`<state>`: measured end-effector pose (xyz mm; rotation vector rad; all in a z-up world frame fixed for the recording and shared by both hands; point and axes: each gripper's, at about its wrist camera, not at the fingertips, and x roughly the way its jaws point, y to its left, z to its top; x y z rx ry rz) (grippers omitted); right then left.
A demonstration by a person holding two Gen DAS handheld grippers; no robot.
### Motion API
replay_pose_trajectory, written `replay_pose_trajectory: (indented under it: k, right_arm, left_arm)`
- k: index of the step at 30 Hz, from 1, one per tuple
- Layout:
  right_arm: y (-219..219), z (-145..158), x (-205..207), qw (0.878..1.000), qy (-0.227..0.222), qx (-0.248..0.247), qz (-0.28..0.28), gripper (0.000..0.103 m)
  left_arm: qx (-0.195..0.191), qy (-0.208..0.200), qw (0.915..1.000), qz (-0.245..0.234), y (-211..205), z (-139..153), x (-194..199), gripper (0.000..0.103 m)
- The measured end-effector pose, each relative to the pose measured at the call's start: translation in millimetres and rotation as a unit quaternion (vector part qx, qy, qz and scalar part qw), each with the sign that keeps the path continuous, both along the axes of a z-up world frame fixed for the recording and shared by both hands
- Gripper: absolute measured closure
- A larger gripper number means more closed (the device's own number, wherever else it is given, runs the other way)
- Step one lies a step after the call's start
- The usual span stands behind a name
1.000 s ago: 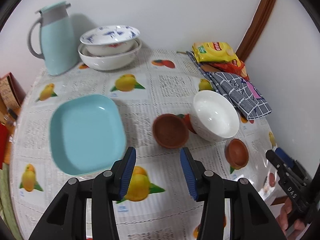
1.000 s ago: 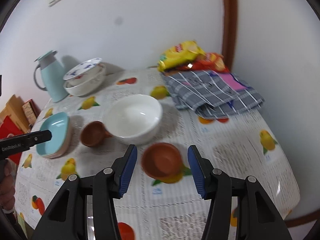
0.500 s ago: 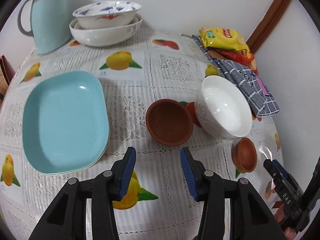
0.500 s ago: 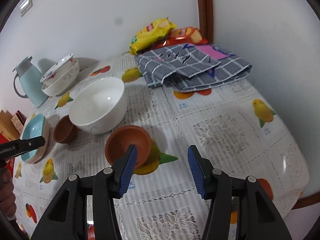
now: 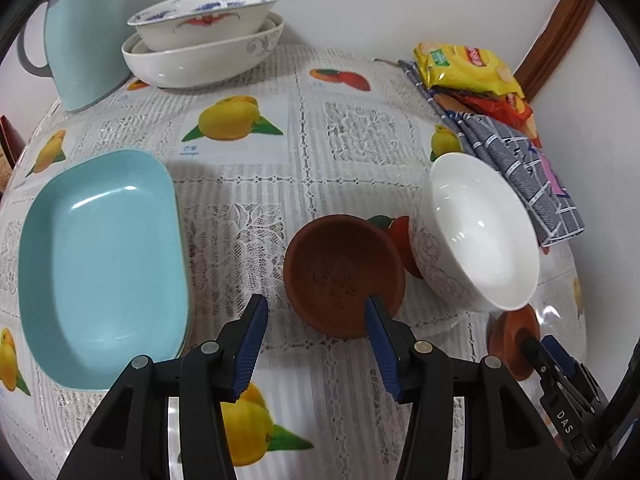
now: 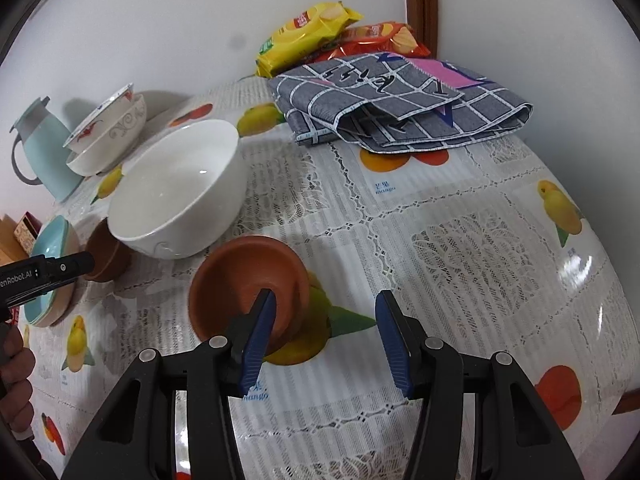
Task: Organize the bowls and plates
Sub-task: 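Move both grippers toward the two small brown clay bowls, then close the left gripper on one brown bowl rim while the right gripper closes on the other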
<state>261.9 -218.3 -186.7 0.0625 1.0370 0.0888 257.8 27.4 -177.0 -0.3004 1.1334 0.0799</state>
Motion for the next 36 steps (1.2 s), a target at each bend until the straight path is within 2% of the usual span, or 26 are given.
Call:
replay_pose_trajectory:
  k: [3,6,11,19,28,30,32,34,35,36]
  right_arm:
    - [2,-4,3,1.000,0.006,-0.001,0.001,0.051]
    - [5,-8,6,1.000,0.008,-0.009,0.007,0.059]
    - [7,-12,11,1.000,0.014,-0.008,0.005,0.059]
    - [8,-13,17,1.000,0.022,-0.006,0.000,0.057]
    - [10,-13,17,1.000,0.018,-0.011,0.002,0.057]
    - [11,-13,16,1.000,0.015,-0.011,0.002,0.059]
    - [12,-13,15,1.000,0.014,-0.004,0.004,0.065]
    - [14,-13,15,1.000,0.013,0.001,0.007,0.075]
    - [15,-12,15,1.000,0.012,0.001,0.010,0.077]
    - [17,-12,14,1.000,0.009,-0.001,0.012,0.084]
  left_arm:
    - [-0.003,0.009,1.0000,0.003,0,-7,7,0.055]
    - [-0.009,0.023,0.9997,-0.003,0,-13,14,0.055]
    - [0.000,0.031,0.9995,0.001,3,-19,20,0.055]
    - [0.026,0.025,0.9993,-0.012,-2,-22,29,0.055]
    - [0.017,0.008,0.9996,-0.021,-8,-22,38,0.056]
    - [0.013,0.001,0.9997,-0.022,-7,-22,37,0.058]
    - [0.011,-0.003,0.9996,-0.025,-6,-22,36,0.069]
    - [0.002,-0.005,0.9997,-0.025,-4,-22,36,0.079]
    - [-0.007,-0.004,0.9996,-0.026,-2,-22,35,0.081]
    - [-0.011,-0.005,0.9996,-0.025,-1,-22,34,0.083]
